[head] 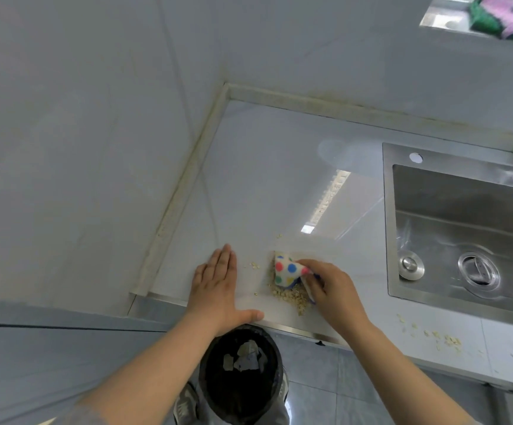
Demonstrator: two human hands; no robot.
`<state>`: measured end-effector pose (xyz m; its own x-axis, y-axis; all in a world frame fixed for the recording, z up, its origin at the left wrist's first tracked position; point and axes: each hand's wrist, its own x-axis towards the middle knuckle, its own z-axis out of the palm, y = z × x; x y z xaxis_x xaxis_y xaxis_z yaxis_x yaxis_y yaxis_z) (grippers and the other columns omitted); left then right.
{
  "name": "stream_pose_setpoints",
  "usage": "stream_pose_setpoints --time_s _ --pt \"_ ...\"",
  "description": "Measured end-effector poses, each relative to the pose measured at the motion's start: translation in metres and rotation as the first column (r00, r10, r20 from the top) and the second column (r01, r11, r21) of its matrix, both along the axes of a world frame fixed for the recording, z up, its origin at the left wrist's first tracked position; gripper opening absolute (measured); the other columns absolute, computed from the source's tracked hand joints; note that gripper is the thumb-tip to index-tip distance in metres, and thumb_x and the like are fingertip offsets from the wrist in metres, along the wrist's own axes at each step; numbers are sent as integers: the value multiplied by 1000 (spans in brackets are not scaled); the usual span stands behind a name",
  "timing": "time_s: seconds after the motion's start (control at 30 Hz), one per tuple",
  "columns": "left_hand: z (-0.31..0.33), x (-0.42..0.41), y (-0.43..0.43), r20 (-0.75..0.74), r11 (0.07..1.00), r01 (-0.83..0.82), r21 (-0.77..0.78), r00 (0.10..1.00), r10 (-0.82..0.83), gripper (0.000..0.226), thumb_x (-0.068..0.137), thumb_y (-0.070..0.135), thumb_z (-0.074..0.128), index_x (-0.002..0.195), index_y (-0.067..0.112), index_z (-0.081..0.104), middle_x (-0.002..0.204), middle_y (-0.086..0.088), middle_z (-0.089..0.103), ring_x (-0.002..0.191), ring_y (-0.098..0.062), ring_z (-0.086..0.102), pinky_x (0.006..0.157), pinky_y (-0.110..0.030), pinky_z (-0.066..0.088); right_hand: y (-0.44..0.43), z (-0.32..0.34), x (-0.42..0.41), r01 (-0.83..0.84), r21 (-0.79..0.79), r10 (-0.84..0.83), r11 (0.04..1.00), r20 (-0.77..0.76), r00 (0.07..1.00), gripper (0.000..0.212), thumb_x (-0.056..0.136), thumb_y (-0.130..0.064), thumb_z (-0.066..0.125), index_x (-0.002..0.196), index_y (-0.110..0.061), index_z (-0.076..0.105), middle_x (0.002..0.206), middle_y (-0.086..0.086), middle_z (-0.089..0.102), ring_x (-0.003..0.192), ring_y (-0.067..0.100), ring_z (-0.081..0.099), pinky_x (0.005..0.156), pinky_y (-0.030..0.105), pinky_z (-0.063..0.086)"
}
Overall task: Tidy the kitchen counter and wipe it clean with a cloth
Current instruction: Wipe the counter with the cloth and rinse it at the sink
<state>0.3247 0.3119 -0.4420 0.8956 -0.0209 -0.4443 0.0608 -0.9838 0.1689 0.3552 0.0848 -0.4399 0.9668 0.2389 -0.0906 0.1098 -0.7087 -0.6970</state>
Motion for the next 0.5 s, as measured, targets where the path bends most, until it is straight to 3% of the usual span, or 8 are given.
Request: stream_pose_setpoints --time_s 0.2,0.37,0.5 --pt "0 0 4 31 1000 13 -15 999 -12 132 65 85 49 148 14 -25 154 1 -34 143 -17 -26 116 -38 -10 12 27 41 90 110 -98 990 67 993 25 98 -19 48 113 -21 68 92 -13 65 85 8 58 70 19 44" --pt "-4 -6 5 32 997 -46 -69 998 48 136 65 83 53 143 12 -33 149 -1 -42 140 -18 -34 116 -35 -13 43 14 89 -90 -2 90 996 43 995 27 98 -17 47 115 -18 67 107 -2 69 95 18 60 77 24 43" --pt "-5 -6 5 12 997 -46 -62 999 47 134 67 83 52 144 11 -31 149 -3 -42 139 -19 -34 114 -33 -14 51 4 78 -161 -56 161 985 -8 987 26 97 -17 48 115 -19 68 110 0 68 101 20 59 84 31 48"
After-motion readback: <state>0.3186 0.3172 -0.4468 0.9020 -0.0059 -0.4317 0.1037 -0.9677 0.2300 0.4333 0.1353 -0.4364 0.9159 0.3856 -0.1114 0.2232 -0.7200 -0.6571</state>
